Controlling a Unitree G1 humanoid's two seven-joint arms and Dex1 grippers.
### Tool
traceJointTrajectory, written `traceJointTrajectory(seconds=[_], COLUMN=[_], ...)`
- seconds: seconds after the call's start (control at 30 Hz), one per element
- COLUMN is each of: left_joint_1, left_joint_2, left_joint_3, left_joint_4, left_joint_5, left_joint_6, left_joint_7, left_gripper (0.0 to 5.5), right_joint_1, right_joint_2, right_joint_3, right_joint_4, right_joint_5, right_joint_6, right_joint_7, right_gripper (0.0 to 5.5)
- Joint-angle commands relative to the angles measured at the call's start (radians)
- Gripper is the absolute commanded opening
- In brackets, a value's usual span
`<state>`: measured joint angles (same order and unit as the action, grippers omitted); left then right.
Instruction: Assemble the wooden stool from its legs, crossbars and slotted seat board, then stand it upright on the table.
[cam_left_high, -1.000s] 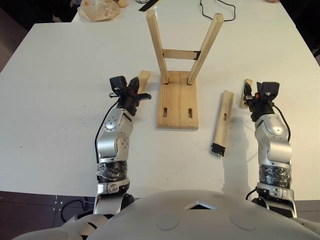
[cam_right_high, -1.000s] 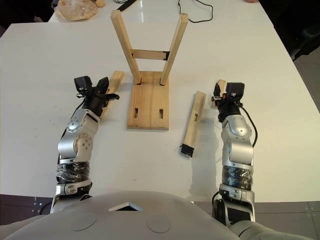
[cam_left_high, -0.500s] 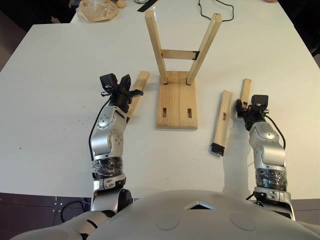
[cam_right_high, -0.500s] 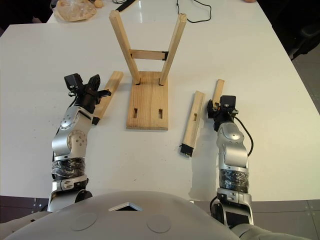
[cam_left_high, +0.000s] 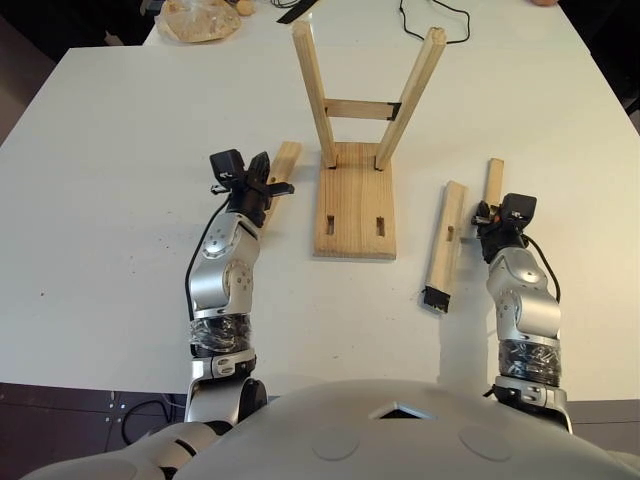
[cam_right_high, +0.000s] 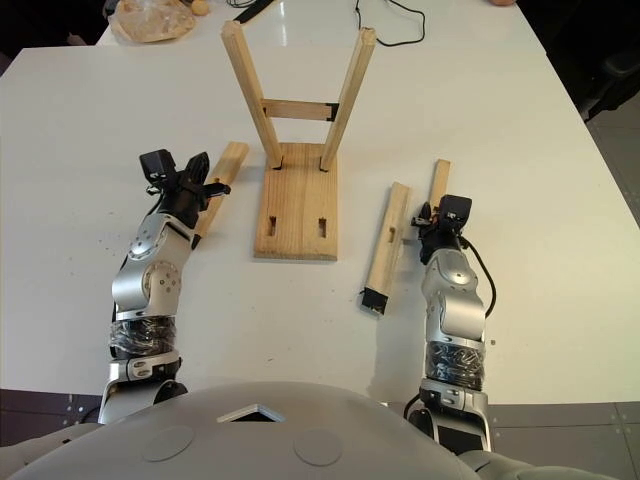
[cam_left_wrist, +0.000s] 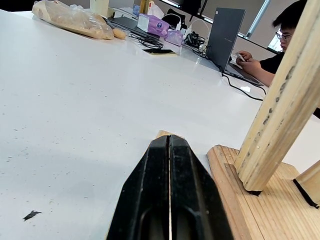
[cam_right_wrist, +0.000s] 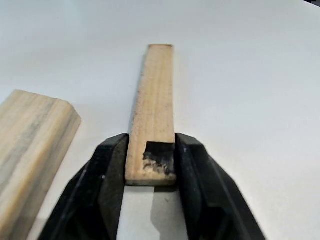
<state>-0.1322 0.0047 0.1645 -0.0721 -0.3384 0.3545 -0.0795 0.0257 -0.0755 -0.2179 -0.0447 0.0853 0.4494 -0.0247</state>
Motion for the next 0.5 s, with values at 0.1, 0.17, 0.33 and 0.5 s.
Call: traceJointTrajectory(seconds=[0.1,0.17,0.33,0.5], left_joint_1=[-0.018,-0.016,-0.011,-0.080], left_joint_2=[0.002,-0.006,-0.020,-0.021], left_joint_3=[0.001,0.004,0.030,0.130], left_joint_4=[0.011,0.007,-0.019,-0.042], left_joint_5=[0.026,0.023,0.004,-0.037], left_joint_6=[-0.008,-0.006,0.013,0.048], left_joint_7=[0.032,0.037,0.072,0.179], left_gripper=[0.00,0.00,0.00,0.00], right_joint_1=[0.069,0.069,0.016,-0.374], right_joint_2=[0.002,0.000,-0.063,-0.234], right_joint_3=[0.036,0.039,0.061,0.119], right_joint_4=[0.037,0.033,-0.009,0.166], right_joint_5=[-0.043,-0.050,-0.236,-0.457], right_joint_6=[0.061,0.018,-0.225,-0.432], right_joint_7=[-0.031,-0.037,-0.193,-0.333], right_gripper=[1.31,1.31,1.31,1.31])
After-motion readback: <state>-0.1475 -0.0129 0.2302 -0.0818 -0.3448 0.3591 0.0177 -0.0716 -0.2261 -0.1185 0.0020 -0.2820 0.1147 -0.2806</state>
